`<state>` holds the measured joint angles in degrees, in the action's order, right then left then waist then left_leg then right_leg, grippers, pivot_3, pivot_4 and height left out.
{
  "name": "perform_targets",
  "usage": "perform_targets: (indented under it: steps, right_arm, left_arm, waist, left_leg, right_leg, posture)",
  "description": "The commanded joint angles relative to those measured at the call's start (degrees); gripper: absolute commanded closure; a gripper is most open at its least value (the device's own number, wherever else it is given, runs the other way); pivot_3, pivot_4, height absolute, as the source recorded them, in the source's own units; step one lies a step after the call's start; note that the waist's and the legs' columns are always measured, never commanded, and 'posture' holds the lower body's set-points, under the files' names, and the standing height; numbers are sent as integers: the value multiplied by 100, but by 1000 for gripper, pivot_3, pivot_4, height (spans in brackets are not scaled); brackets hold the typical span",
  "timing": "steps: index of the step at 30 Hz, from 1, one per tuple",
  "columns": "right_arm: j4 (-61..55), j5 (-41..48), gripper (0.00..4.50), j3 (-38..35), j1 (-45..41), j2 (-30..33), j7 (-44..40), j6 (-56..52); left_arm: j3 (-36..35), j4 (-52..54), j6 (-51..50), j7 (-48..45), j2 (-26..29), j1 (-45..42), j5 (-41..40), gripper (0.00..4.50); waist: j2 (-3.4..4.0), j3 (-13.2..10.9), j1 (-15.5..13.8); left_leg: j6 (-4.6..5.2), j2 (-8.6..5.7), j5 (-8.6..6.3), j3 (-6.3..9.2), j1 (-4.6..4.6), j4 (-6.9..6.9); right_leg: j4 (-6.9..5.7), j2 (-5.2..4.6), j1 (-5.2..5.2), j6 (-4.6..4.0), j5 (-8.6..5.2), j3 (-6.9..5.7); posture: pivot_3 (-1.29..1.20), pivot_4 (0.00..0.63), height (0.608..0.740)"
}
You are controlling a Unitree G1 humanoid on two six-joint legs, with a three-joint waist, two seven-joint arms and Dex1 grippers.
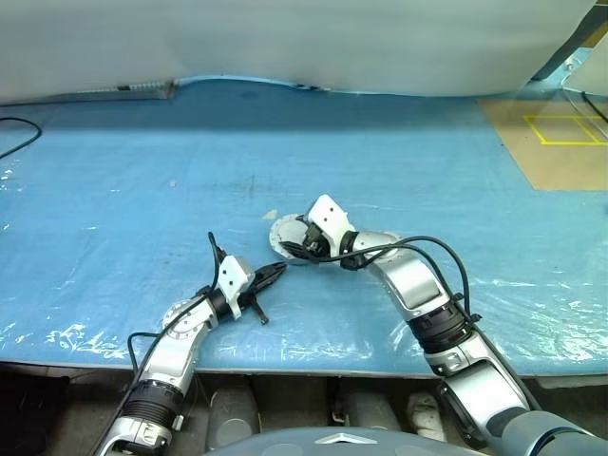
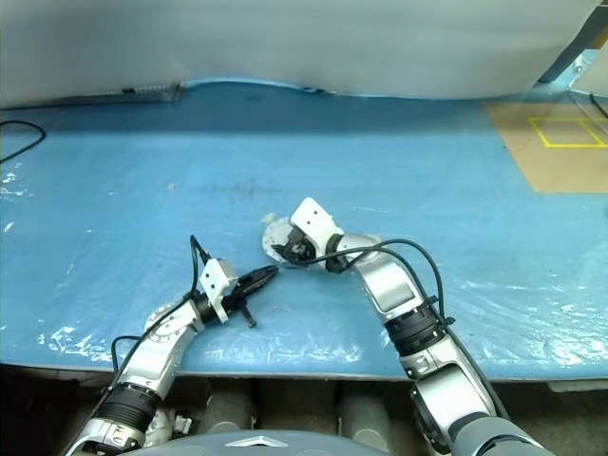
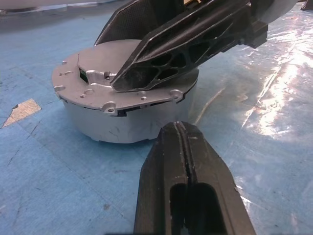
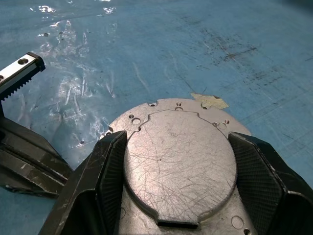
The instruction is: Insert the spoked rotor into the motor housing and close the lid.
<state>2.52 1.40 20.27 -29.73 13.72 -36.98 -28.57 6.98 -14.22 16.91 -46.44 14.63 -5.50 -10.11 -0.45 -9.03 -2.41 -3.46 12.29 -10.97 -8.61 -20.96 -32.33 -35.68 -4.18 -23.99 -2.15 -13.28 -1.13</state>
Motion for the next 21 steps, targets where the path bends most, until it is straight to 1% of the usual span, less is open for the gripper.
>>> perform_targets:
  steps: [1, 7, 11, 21]
  right_arm:
    - [95, -145, 1545, 144, 97, -37, 92, -167]
    - [343, -24, 1545, -11, 51, 35, -42, -204]
    - [431, 40, 1545, -55, -73, 258, -376, -250]
    - [453, -37, 1545, 106, -39, 637, -894, -104]
  left_arm:
    - [2, 247, 9, 41, 12, 33, -53, 4500]
    - [-16, 273, -28, 54, 21, 10, -87, 4500]
    - [-14, 302, -71, 36, 36, -11, -90, 4500]
    - [3, 565, -263, 89, 43, 62, -82, 4500]
  waist:
    - [0, 0, 0]
    - [0, 0, 0]
    - [1, 1, -10]
    - [1, 2, -39]
  left_leg:
    - [0, 0, 0, 0, 2, 0]
    - [0, -1, 0, 0, 15, 0]
    - [0, -4, 0, 0, 14, 0]
    - [0, -6, 0, 0, 11, 0]
  right_leg:
    - [-1, 0, 1, 0, 0, 0]
    - [-1, 0, 12, 1, 0, 4]
    - [0, -1, 13, 1, -1, 4]
    - [4, -3, 16, 1, 0, 3]
  posture:
    - [0, 150, 740]
    - [0, 150, 740]
    - [0, 150, 740]
    - [0, 150, 740]
